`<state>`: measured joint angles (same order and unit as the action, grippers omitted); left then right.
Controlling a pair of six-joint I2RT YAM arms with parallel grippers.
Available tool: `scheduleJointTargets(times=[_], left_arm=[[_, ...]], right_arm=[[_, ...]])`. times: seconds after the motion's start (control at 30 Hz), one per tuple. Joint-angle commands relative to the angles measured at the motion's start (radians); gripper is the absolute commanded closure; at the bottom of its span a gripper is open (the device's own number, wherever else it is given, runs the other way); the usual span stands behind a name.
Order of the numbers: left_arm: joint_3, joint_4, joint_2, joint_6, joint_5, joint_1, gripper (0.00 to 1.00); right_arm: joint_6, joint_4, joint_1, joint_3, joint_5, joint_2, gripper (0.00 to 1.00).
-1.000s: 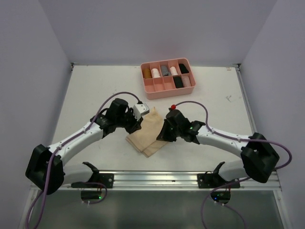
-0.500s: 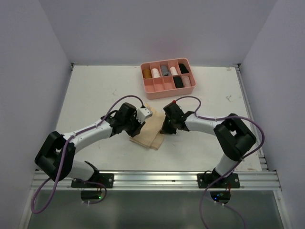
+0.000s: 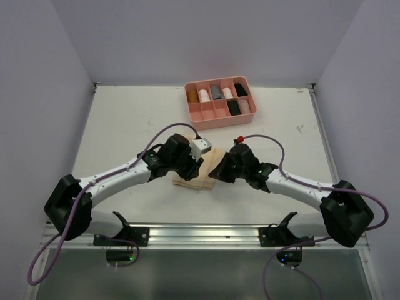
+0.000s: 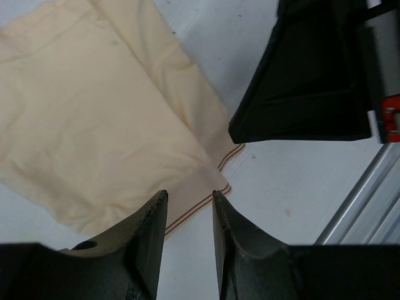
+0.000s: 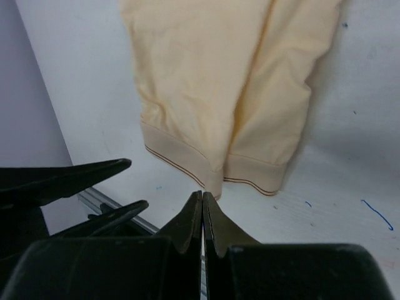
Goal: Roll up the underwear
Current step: Fold the underwear
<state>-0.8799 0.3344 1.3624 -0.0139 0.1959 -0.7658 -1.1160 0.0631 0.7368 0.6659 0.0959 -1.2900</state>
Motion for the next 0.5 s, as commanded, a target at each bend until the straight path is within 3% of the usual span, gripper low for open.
scheduleJointTargets(times=[0.0,0.2,0.47], left_arm=[[-0.050,0.026,0.030,-0.129,-0.039,-0.070,0.62],[-0.076,0.032,0.093,-0.169,-0.069,-0.148,0.55],[-0.085,0.032,0.199,-0.187,-0.191,-0.162,0.55]], right_arm=[[-0.110,-0.132,0.009,-0.072,0.008,-0.048,0.98],[-0.127,-0.242,0.010,-0.092,0.007,-0.169,1.00],[-0.146,-0.281,0.010,-0.129,0.018,-0.261,1.00]])
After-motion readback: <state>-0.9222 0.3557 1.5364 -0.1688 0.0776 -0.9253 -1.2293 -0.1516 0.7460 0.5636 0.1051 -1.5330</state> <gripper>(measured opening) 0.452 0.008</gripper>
